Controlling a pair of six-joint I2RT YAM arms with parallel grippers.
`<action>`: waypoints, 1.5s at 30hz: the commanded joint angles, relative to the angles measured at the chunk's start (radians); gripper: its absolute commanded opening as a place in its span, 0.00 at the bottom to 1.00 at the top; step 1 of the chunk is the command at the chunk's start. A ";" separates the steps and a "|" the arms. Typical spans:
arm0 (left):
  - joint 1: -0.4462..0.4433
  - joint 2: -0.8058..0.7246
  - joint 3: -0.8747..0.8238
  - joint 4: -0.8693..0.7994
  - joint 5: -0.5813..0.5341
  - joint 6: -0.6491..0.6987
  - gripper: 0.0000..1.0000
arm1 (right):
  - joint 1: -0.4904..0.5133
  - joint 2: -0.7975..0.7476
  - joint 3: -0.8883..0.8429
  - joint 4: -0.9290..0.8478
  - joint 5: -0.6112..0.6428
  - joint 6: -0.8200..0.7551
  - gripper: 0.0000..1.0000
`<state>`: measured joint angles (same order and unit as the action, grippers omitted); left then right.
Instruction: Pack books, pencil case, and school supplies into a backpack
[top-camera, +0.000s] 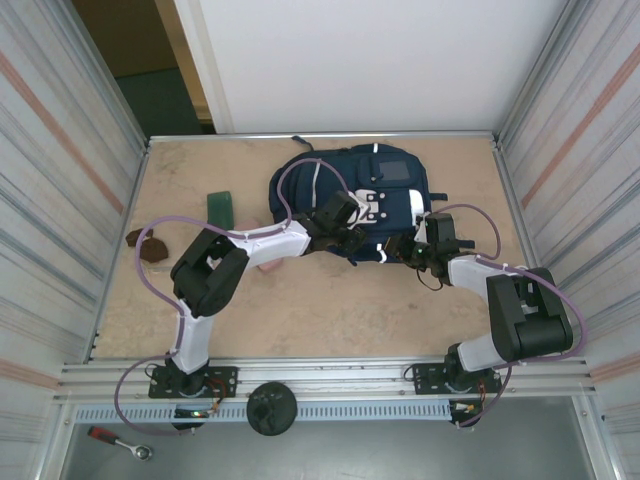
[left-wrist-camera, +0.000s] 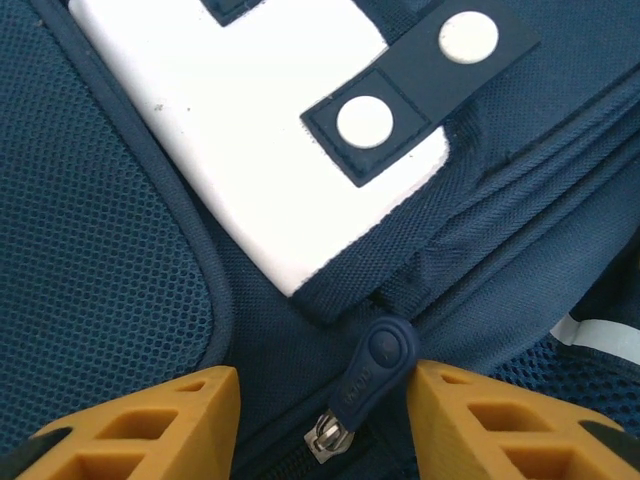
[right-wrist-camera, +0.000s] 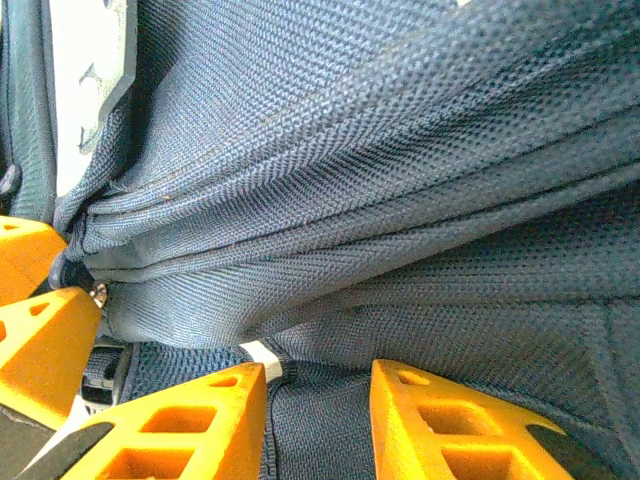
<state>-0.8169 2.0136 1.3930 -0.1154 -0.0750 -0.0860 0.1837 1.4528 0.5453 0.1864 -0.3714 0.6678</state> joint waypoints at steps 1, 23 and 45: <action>0.028 -0.016 0.010 -0.033 -0.051 0.001 0.43 | 0.005 0.021 -0.024 -0.044 0.006 -0.013 0.33; 0.024 0.066 0.113 -0.094 0.015 0.028 0.33 | 0.008 0.026 -0.025 -0.044 0.007 -0.013 0.33; 0.004 0.129 0.190 -0.163 -0.070 0.080 0.19 | 0.014 0.038 -0.023 -0.036 0.006 -0.010 0.33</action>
<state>-0.8261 2.1170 1.5517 -0.2497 -0.1024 -0.0212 0.1902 1.4670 0.5453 0.2020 -0.3714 0.6682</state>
